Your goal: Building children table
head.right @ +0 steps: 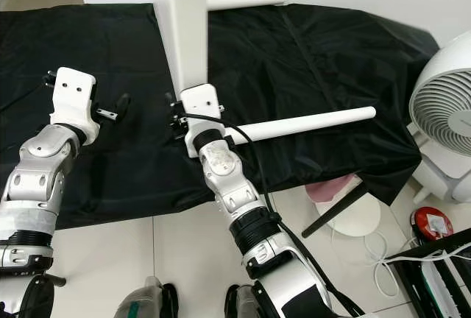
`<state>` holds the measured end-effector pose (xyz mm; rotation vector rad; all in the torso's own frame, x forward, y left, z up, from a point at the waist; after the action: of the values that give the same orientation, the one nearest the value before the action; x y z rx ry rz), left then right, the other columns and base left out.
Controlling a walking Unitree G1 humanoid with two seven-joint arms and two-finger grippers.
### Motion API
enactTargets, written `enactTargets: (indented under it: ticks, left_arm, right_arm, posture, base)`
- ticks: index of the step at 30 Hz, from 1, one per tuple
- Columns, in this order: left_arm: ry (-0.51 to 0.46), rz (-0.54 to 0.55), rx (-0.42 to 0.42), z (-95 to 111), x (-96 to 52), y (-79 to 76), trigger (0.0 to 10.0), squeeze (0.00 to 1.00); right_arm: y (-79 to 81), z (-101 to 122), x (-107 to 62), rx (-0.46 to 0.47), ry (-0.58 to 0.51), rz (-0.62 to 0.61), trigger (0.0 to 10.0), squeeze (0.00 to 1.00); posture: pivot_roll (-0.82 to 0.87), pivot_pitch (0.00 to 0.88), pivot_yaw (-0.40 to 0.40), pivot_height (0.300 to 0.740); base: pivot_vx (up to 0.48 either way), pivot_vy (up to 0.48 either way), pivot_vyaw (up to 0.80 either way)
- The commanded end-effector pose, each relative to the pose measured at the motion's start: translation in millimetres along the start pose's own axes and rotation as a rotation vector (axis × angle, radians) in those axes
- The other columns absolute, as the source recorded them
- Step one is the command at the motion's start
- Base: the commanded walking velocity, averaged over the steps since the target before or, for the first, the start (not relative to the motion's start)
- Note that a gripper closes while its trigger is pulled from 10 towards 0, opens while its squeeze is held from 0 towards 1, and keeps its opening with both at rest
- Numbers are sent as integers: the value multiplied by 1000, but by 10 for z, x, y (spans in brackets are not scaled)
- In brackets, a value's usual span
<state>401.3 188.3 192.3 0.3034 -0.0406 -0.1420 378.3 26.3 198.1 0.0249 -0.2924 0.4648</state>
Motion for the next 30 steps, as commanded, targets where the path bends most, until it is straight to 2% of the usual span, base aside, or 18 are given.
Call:
enactTargets:
  ticks: [1,8,12,14,16,17,19,20,21,23,28,30]
  left_arm:
    - [-11,-25,-1,29,25,-92,10000,0]
    - [-23,-43,-2,54,28,-146,10000,0]
    - [-32,-45,-3,68,24,-161,10000,0]
    - [-32,-45,-3,68,24,-161,10000,0]
    - [-39,-46,-4,78,24,-170,10000,0]
    - [-39,-46,-4,78,24,-170,10000,0]
    - [-50,-87,0,87,12,-240,10000,0]
    - [-50,-87,0,87,12,-240,10000,0]
    - [-59,-115,-3,98,1,-302,10000,0]
    - [-63,-124,-4,106,-1,-323,10000,0]
    - [-78,-187,2,131,-16,-481,10000,0]
    - [-81,-192,4,131,-23,-500,10000,0]
  right_arm:
    - [651,435,103,205,-129,102,10000,0]
    - [546,474,51,235,-161,94,10000,0]
    - [353,552,-29,233,-214,96,10000,0]
    - [353,552,-29,233,-214,96,10000,0]
    - [251,553,-88,211,-228,90,10000,0]
    - [251,553,-88,211,-228,90,10000,0]
    - [138,486,-250,159,-219,105,10000,0]
    - [138,486,-250,159,-219,105,10000,0]
    - [99,400,-388,124,-198,132,10000,0]
    - [93,375,-436,107,-194,146,10000,0]
    - [-58,183,-660,55,-147,148,10000,0]
    - [-77,165,-688,49,-142,147,10000,0]
  posture:
    - [97,76,-8,740]
    - [99,73,-12,740]
    - [104,64,-17,740]
    - [104,64,-17,740]
    - [103,60,-17,740]
    - [103,60,-17,740]
    - [101,56,-19,740]
    - [101,56,-19,740]
    - [94,55,-16,740]
    - [94,55,-16,740]
    - [79,51,-10,740]
    - [80,49,-10,740]
  base:
    - [0,0,0]
    - [0,0,0]
    - [0,0,0]
    - [0,0,0]
    - [0,0,0]
    - [0,0,0]
    - [0,0,0]
    - [0,0,0]
    - [0,0,0]
    - [0,0,0]
    - [0,0,0]
    - [0,0,0]
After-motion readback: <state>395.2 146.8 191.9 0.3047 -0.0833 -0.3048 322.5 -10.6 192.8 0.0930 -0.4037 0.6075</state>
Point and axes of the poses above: a point about 5 cm out from each wrist's last joint towards the gripper, its own x axis pointing out of the wrist towards the gripper, its own z axis along the axis of the wrist's last joint, y = z × x, the point moved 6 cm from there along x, pointing out of the wrist towards the gripper, and after that the axes turned 2 degrees about x, right-handed, at the moved point
